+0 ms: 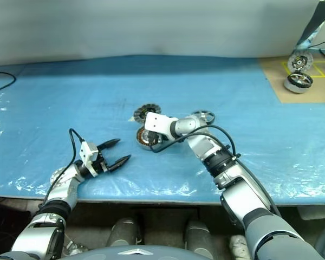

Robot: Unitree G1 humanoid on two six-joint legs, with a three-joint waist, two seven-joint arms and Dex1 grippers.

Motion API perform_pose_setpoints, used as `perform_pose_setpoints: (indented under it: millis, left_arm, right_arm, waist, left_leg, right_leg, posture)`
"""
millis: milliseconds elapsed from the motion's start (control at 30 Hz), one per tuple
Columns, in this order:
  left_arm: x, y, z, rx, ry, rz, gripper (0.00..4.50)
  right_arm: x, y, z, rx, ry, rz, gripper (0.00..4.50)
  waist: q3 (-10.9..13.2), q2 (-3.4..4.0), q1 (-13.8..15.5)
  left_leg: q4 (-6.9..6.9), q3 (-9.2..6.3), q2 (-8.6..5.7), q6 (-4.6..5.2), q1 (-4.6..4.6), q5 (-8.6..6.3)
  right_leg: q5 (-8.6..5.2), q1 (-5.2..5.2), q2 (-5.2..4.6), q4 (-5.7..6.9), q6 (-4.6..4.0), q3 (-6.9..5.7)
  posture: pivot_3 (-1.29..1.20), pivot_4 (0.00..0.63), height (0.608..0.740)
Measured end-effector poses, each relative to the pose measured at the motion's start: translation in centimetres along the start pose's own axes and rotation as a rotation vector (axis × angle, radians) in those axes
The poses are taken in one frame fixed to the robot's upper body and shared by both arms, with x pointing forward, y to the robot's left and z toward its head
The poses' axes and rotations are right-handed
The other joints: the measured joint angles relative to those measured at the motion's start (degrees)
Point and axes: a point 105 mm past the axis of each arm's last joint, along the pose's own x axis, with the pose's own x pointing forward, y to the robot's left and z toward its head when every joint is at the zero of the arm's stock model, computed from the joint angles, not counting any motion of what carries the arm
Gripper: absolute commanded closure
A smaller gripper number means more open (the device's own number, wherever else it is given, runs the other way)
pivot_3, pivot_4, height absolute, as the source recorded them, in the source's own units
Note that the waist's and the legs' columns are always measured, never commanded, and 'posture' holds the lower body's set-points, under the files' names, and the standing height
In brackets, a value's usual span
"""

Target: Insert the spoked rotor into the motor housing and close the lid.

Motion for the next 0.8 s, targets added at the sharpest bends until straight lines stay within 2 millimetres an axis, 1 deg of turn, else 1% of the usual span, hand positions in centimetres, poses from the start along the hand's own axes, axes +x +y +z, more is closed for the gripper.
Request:
perform_pose_setpoints:
  millis: [333, 400, 800]
  left_arm:
    - [0.06, 0.01, -0.01, 0.002, 0.002, 0.001, 0.00]
    - [0.07, 0.01, -0.01, 0.002, 0.002, 0.001, 0.00]
    - [0.10, 0.04, -0.04, 0.001, 0.004, 0.004, 0.00]
  right_arm:
    - [0.05, -0.35, 0.04, -0.080, 0.033, -0.009, 2.54]
    - [0.00, -0.41, -0.08, -0.088, 0.043, -0.012, 2.90]
    - [-0.22, -0.34, -0.24, -0.139, 0.065, 0.009, 2.90]
  waist:
    - [0.0, 0.00, 0.0]
    - [0.0, 0.00, 0.0]
    - [0.0, 0.00, 0.0]
  left_leg:
    - [0.02, 0.00, 0.00, 0.00, 0.02, 0.00]
    - [0.03, 0.00, 0.00, 0.00, 0.02, 0.00]
    - [0.05, 0.00, 0.00, 0.01, 0.08, 0.00]
  right_leg:
    - [-0.01, 0.04, 0.00, 0.00, -0.02, 0.00]
    - [-0.01, 0.04, 0.00, 0.00, -0.02, 0.00]
    - [-0.01, 0.10, -0.01, 0.01, -0.03, 0.00]
  posture:
    - [0.00, 0.150, 0.740]
    - [0.00, 0.150, 0.740]
    - [0.00, 0.150, 0.740]
